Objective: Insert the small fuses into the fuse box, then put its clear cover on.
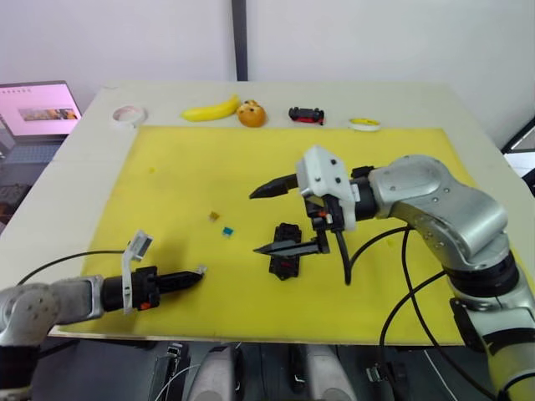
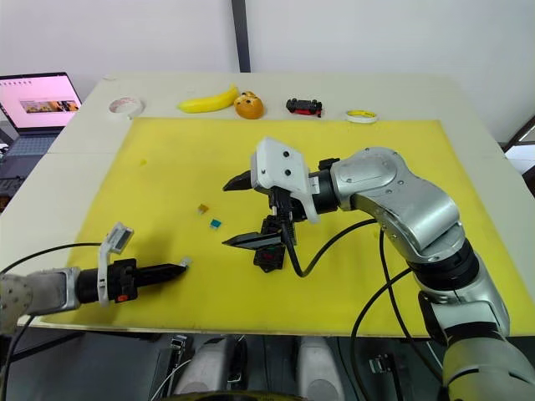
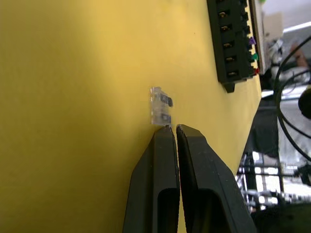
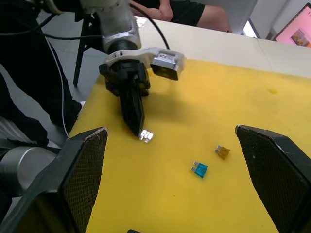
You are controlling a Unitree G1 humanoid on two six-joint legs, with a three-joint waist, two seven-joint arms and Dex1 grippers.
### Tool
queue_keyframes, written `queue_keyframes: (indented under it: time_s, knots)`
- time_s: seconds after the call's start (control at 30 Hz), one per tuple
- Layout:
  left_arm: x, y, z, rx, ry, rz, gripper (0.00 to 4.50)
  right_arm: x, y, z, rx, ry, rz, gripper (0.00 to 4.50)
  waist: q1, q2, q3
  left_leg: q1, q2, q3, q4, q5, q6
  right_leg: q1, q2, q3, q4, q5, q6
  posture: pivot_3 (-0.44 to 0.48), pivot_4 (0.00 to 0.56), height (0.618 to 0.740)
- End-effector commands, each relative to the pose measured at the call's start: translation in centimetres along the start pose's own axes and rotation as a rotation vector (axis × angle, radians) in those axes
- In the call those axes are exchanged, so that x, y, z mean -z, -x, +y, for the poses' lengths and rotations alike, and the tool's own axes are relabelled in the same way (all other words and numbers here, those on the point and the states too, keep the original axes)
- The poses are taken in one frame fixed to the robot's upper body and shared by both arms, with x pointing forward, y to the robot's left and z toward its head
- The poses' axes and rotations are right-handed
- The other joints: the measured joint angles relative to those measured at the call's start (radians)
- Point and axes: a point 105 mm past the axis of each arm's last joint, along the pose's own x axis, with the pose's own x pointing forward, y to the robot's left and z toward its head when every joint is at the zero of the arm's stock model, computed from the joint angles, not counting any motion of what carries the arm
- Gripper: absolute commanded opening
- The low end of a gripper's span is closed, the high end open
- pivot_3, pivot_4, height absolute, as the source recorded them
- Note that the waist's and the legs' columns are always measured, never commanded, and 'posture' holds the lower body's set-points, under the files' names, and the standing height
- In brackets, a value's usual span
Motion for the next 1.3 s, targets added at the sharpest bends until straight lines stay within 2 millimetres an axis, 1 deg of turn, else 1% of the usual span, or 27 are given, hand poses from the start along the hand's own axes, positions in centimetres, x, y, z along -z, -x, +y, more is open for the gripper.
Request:
queue_keyframes:
  time_s: [0.03,0.13,0.17,0.27,0.33,0.43,0.47,0.57,0.67,0.7,0.8,0.87,0.97,1.07,1.2,1.3]
  knots:
    - [-1.1,1.0,0.1,-0.002,-0.071,0.075,0.18,-0.7,0.1,0.1,-0.003,0.044,-0.012,4.50,-0.001,0.000,0.000,-0.001,0.000,0.000,0.000,0.000,0.000,0.000,0.000,0.000,0.000,0.000,0.000,0.000,0.150,0.737]
    - [-1.8,1.3,1.0,-0.033,-0.094,0.114,0.18,-0.6,0.0,0.1,-0.004,0.050,-0.009,4.50,-0.002,0.000,0.000,-0.003,-0.001,0.001,0.000,0.000,0.000,-0.002,0.000,0.000,-0.001,0.000,0.000,0.000,0.150,0.737]
    - [-2.3,1.4,1.4,-0.045,-0.106,0.116,0.18,-0.6,-0.1,0.1,-0.004,0.051,-0.010,4.50,-0.002,0.000,0.000,-0.004,-0.001,0.001,0.000,0.000,0.001,-0.002,0.001,0.000,-0.001,0.000,0.001,0.000,0.150,0.737]
    - [-3.2,1.5,1.8,-0.056,-0.146,0.139,0.18,-0.6,-0.1,0.2,0.002,0.048,-0.011,4.50,0.000,-0.001,0.000,-0.009,0.000,0.001,0.001,0.000,0.001,-0.006,0.004,-0.001,0.000,0.002,0.005,0.000,0.150,0.737]
    - [-2.9,1.6,1.4,-0.024,-0.142,0.161,0.18,-0.6,-0.1,0.3,0.009,0.043,-0.011,4.50,-0.001,-0.001,0.000,-0.010,0.001,0.001,0.002,0.000,0.001,-0.008,0.008,-0.001,0.000,0.002,0.005,0.000,0.150,0.737]
    - [-1.9,1.7,0.5,0.038,-0.138,0.198,0.18,-0.5,-0.1,0.3,0.016,0.039,-0.012,4.50,-0.004,-0.001,0.000,-0.010,0.004,0.001,0.002,0.000,0.001,-0.008,0.011,-0.001,0.000,0.002,0.005,0.000,0.150,0.737]
    - [-1.6,1.8,0.3,0.058,-0.156,0.206,0.18,-0.5,0.0,0.3,0.018,0.040,-0.012,4.50,-0.005,-0.001,0.000,-0.010,0.004,0.001,0.002,0.000,0.001,-0.008,0.011,-0.001,0.001,0.002,0.005,0.000,0.150,0.737]
    - [-1.5,1.7,-0.3,0.091,-0.279,0.171,0.18,-0.3,0.0,0.4,0.024,0.043,-0.006,4.50,-0.003,-0.001,0.001,-0.010,0.005,0.001,0.002,0.000,0.001,-0.009,0.012,-0.001,0.002,0.002,0.005,0.000,0.150,0.737]
    - [-2.3,1.8,-0.7,0.072,-0.437,0.106,0.90,-0.3,0.1,0.5,0.024,0.043,-0.003,4.50,0.000,-0.001,0.001,-0.010,0.006,0.000,0.002,0.000,0.001,-0.009,0.012,0.000,0.002,0.002,0.005,0.000,0.150,0.737]
    - [-2.5,1.9,-0.8,0.068,-0.472,0.090,1.47,-0.3,0.1,0.5,0.024,0.043,-0.003,4.50,0.002,-0.001,0.001,-0.010,0.006,0.000,0.003,0.000,0.000,-0.009,0.012,0.000,0.002,0.002,0.005,0.000,0.150,0.737]
    - [-2.3,2.4,-0.9,0.033,-0.713,0.132,3.01,-0.2,0.2,0.5,0.023,0.043,0.002,4.50,0.000,-0.001,0.000,-0.010,0.006,0.001,0.003,0.001,0.000,-0.009,0.012,0.000,0.002,0.002,0.005,0.000,0.150,0.737]
    - [-2.2,2.4,-1.1,0.034,-0.859,0.152,3.94,-0.2,0.2,0.5,0.021,0.044,0.004,4.50,-0.001,-0.001,0.000,-0.010,0.006,0.002,0.003,0.001,0.000,-0.008,0.011,0.000,0.002,0.002,0.005,0.000,0.150,0.737]
    - [-2.1,1.7,-0.7,0.032,-1.107,0.173,3.94,-0.2,0.2,0.5,0.019,0.051,0.006,4.50,0.000,-0.001,0.000,-0.010,0.006,0.002,0.003,0.001,0.000,-0.009,0.011,0.000,0.002,0.003,0.005,0.000,0.150,0.737]
    - [-2.2,1.1,-0.2,0.037,-1.243,0.171,3.94,-0.2,0.2,0.5,0.018,0.055,0.007,4.50,0.002,-0.001,0.000,-0.009,0.006,0.002,0.003,0.001,0.000,-0.008,0.012,0.000,0.002,0.003,0.005,0.000,0.150,0.737]
    - [-2.6,0.2,0.3,0.025,-1.368,0.146,3.94,-0.2,0.1,0.5,0.022,0.062,0.006,4.50,0.001,-0.002,0.000,-0.009,0.006,0.003,0.004,0.001,0.000,-0.008,0.012,0.000,0.002,0.003,0.005,0.000,0.150,0.737]
    - [-3.0,-0.2,0.7,-0.006,-1.406,0.114,3.94,-0.2,0.1,0.5,0.025,0.062,0.005,4.50,0.000,-0.002,0.000,-0.010,0.006,0.003,0.005,0.001,0.000,-0.008,0.012,0.000,0.003,0.003,0.005,0.000,0.150,0.737]
